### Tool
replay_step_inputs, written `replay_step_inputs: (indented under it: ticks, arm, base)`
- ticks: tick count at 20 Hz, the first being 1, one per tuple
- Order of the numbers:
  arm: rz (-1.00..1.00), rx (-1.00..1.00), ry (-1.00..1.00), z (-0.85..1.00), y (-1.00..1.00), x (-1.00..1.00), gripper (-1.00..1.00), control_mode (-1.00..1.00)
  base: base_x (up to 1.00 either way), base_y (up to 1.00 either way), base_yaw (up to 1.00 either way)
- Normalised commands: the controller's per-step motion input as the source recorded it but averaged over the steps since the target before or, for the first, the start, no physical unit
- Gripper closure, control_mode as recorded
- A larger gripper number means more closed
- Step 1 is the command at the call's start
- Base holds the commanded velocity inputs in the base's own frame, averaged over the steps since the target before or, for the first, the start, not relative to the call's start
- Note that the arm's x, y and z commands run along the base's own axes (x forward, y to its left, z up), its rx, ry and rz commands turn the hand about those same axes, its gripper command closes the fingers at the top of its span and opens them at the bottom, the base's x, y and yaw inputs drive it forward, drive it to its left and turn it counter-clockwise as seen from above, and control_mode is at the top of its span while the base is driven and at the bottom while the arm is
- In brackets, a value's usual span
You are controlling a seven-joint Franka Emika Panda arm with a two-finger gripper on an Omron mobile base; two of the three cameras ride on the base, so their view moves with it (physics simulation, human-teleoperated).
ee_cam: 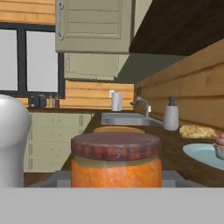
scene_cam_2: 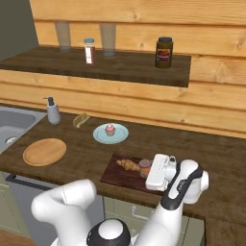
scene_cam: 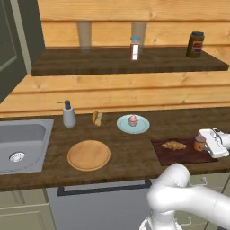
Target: From the different types of pastries on the counter, select a croissant and place it on the cutting board. Then retrieve a jar of jam from the cabinet and place it alongside the croissant on the cutting board.
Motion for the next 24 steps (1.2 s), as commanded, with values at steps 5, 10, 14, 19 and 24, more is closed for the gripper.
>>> replay_step_inputs:
  ticks: [5, 10, 14, 19, 24]
  arm:
    - [0.0, 0.0, -0.01, -0.09, 0.0, 0.13, 1.0, -1.0]
    - [0.0, 0.0, 0.0, -0.27, 0.0, 0.09, 1.0, -1.0]
    - [0.0, 0.0, 0.0, -0.18, 0.0, 0.29, 1.0, -1.0]
    - [0.0, 0.0, -0.01, -0.22, 0.0, 0.37, 1.0, -1.0]
    - [0.0, 0.0, -0.04, -0.29, -0.2, 0.32, 1.0, -1.0]
  base:
    - [0.0, 0.0, 0.0]
    - [0.0, 0.0, 0.0]
    - [0.0, 0.0, 0.0]
    - [0.0, 0.0, 0.0]
    - [0.0, 0.0, 0.0]
